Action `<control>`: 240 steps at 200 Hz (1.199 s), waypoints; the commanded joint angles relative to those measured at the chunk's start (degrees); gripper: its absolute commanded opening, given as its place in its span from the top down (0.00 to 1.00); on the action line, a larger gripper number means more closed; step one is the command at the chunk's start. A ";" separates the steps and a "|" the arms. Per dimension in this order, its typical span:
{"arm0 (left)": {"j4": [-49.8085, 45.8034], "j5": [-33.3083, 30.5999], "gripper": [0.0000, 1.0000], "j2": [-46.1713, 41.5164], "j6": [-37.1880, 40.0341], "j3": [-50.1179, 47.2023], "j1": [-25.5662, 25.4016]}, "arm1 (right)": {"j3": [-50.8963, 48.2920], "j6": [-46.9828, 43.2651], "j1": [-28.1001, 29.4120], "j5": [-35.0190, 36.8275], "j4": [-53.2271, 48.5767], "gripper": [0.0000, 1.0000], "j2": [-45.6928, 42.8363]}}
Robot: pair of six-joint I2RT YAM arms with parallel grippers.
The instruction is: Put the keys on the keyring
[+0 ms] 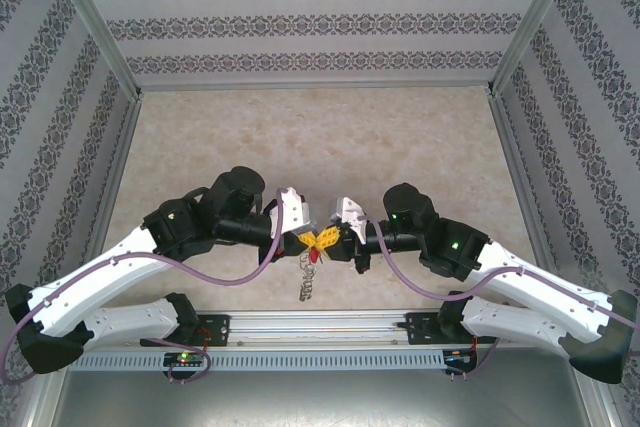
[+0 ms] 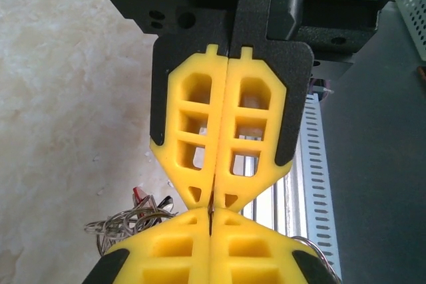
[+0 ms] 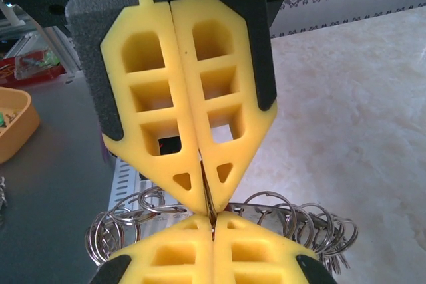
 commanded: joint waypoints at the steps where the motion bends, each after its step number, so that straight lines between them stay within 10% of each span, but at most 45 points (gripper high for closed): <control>1: 0.23 4.04 1.00 -0.37 0.89 -0.51 -0.46 | 2.47 -0.81 -0.09 -1.34 3.43 1.00 -0.87; 75: 12.21 4.71 1.00 -8.00 -2.53 -5.31 -0.42 | 1.73 0.16 -0.12 -4.19 3.68 1.00 -1.16; 106: 19.13 4.25 1.00 -10.89 -4.49 -9.35 -0.42 | -0.11 1.56 -0.14 -3.41 5.34 0.78 -2.31; 137: 21.57 4.49 1.00 -11.47 -4.77 -10.50 -0.42 | -0.60 1.72 -0.23 -2.82 4.81 0.95 -3.92; 240: 25.42 4.48 1.00 -11.28 -4.95 -11.58 -0.42 | -1.57 1.80 -0.36 -4.16 4.67 1.00 -3.79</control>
